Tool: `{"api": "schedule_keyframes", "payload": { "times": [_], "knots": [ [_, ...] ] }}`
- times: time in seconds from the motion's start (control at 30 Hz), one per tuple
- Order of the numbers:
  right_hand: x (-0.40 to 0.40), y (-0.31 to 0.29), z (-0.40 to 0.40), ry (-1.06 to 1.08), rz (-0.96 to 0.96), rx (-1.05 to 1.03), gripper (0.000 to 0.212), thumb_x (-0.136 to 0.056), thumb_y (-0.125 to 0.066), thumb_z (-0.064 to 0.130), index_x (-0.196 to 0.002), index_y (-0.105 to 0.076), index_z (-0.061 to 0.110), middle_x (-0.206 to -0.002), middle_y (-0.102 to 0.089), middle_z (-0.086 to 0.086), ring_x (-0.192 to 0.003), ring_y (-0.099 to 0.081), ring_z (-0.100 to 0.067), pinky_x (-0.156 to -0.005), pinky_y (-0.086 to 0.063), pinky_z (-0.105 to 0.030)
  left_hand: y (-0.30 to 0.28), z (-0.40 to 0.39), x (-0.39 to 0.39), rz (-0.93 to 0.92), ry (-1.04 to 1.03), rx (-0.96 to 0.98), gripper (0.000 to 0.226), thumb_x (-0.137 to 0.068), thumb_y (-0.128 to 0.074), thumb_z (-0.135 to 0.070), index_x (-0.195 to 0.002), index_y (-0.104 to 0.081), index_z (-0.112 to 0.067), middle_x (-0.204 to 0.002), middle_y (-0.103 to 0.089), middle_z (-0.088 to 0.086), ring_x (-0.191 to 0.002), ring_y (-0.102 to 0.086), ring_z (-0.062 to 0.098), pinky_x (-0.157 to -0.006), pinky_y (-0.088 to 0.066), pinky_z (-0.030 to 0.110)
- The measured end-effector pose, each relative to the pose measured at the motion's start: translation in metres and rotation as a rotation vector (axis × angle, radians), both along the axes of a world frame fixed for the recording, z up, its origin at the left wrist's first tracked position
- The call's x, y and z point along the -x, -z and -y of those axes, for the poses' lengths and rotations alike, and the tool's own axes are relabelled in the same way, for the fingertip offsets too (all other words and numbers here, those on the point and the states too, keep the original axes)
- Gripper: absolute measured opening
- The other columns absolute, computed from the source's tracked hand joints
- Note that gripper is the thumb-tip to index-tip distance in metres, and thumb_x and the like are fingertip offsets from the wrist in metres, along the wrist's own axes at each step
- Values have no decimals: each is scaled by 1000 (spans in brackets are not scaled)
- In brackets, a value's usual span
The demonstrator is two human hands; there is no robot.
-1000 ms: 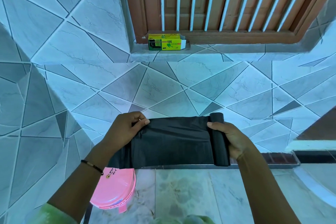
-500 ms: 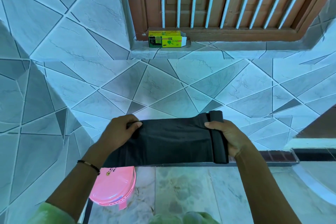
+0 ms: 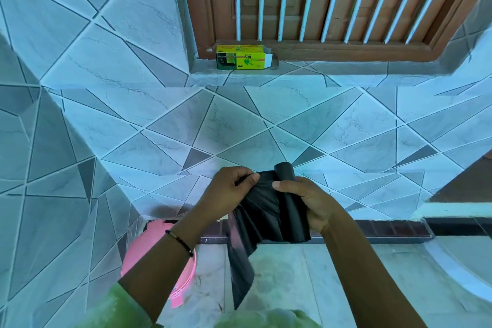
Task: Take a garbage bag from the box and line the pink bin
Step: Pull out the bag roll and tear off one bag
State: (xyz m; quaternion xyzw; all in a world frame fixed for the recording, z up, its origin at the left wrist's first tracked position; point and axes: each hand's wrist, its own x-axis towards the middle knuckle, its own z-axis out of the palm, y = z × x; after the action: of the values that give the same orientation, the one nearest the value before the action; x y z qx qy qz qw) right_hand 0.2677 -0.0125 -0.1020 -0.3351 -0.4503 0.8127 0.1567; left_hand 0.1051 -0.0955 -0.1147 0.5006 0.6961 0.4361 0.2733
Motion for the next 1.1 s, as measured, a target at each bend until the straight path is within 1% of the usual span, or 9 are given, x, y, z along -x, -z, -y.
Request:
{"api": "schedule_keyframes", "payload": {
  "times": [0.1,0.2,0.33,0.47,0.6,0.73,0.83,0.97,1.1],
  "knots": [
    [-8,-3,-6,40,26,-32,28,-73,-68,5,-100,-66,-3,-87,-71,-19,-71,-69,-27,-60,-56,-32,0,2,7,-17,-30,-12,22,-91,-56,-27,-80,-70,-14,-68,-65,-8,-61,-54,-1,-62,-41,15],
    [-14,-4,-13,74,75,-66,41,-64,-71,11,-102,-65,-5,-87,-69,-19,-68,-68,-27,-59,-57,-32,-3,4,13,-34,-32,-32,20,-91,-57,-25,-81,-70,-13,-69,-66,-10,-60,-55,-5,-60,-40,10],
    [-20,-3,-18,74,105,-77,34,-61,-71,16,-92,-67,1,-78,-70,-15,-64,-67,-24,-60,-55,-30,-6,8,18,-78,2,-35,19,-91,-57,-23,-77,-68,-16,-61,-65,-21,-60,-57,-9,-59,-38,5],
    [-21,-2,-20,87,77,-50,27,-62,-69,13,-86,-67,2,-78,-70,-14,-65,-67,-24,-60,-55,-30,-7,10,24,-123,13,-36,19,-91,-57,-23,-74,-66,-24,-61,-63,-31,-61,-57,-12,-59,-38,3],
    [-20,-2,-18,98,94,-77,31,-60,-71,10,-90,-68,1,-83,-70,-16,-68,-68,-25,-62,-57,-30,-9,12,23,-65,15,-23,25,-90,-57,-25,-66,-63,-30,-57,-63,-25,-56,-55,-9,-57,-37,4],
    [-13,-2,-10,112,63,-88,40,-62,-77,16,-98,-70,-1,-96,-71,-20,-81,-69,-29,-74,-57,-36,-12,10,16,132,108,87,33,-89,-53,-43,-68,-65,-20,-64,-56,-5,-61,-48,9,-60,-36,22],
    [-5,-3,-2,150,54,-63,43,-64,-76,20,-100,-68,-2,-96,-72,-21,-83,-69,-31,-77,-57,-39,-15,7,7,181,161,132,33,-90,-53,-41,-70,-67,-19,-67,-56,-1,-62,-48,9,-58,-37,20],
    [5,-3,8,225,23,-102,28,-72,-75,8,-98,-67,3,-95,-72,-19,-81,-70,-30,-73,-57,-37,-17,5,2,147,184,108,38,-91,-54,-35,-81,-64,1,-71,-51,7,-67,-46,14,-65,-33,27],
    [8,-5,12,243,33,-169,20,-74,-74,9,-92,-69,2,-86,-73,-16,-75,-70,-27,-66,-56,-32,-20,6,2,77,208,107,33,-92,-54,-32,-66,-63,-14,-63,-48,1,-60,-44,10,-60,-32,25]
  ]
}}
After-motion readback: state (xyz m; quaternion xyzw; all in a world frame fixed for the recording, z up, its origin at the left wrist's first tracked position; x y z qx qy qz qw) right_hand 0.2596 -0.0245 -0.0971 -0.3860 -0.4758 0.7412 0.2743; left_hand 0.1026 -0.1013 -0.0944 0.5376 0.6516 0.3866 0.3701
